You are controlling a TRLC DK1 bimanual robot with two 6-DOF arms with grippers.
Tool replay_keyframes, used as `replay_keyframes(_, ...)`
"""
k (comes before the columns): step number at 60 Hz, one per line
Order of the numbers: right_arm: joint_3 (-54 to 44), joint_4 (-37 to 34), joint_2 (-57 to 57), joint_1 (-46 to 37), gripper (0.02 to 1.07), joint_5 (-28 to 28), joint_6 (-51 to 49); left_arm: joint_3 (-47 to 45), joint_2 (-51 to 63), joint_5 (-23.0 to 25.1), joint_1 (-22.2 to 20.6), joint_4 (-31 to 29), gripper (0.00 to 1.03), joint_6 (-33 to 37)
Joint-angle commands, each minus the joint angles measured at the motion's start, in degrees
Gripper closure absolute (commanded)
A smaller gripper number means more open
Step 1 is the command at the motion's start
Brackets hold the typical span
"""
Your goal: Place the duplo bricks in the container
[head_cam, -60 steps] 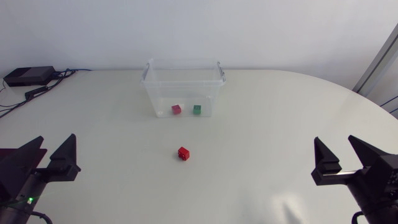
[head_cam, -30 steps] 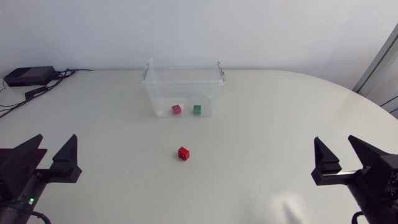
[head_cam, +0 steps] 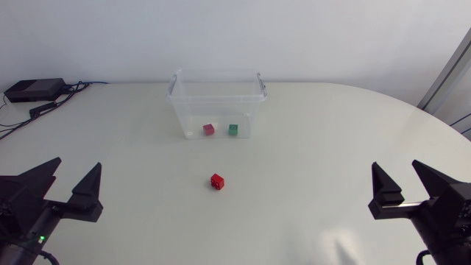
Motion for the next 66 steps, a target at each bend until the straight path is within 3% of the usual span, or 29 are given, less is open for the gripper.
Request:
replay_keyframes(1,-1.2,0.7,-0.5,0.4,0.06,-0.3,0.0,4.4,4.7,0.5,-0.7,-0.4,0.05,1.6)
replay_keyframes(26,-1.2,0.7,-0.5,0.4,0.06,-0.3,0.0,26.0,32.6,2.8,-1.5,-13.1,0.05,1.5)
replay_keyframes(33,-1.2,0.7,-0.5,0.4,0.06,-0.3,0.0,28.1,34.8,3.0,-2.6,-15.1,0.05,2.8)
replay_keyframes(43,-1.2,0.7,-0.5,0.4,0.06,-0.3,0.0,32.6,42.0,4.4,-7.7,-21.6,0.05,2.8)
replay_keyframes(54,-1.2,0.7,-0.5,0.4,0.06,-0.3,0.0,35.8,51.3,8.4,-8.6,-24.6,0.05,2.8)
replay_keyframes(66,-1.2,0.7,-0.5,0.4,0.06,-0.3,0.0,39.5,63.8,8.1,-9.4,-25.5,0.05,2.6)
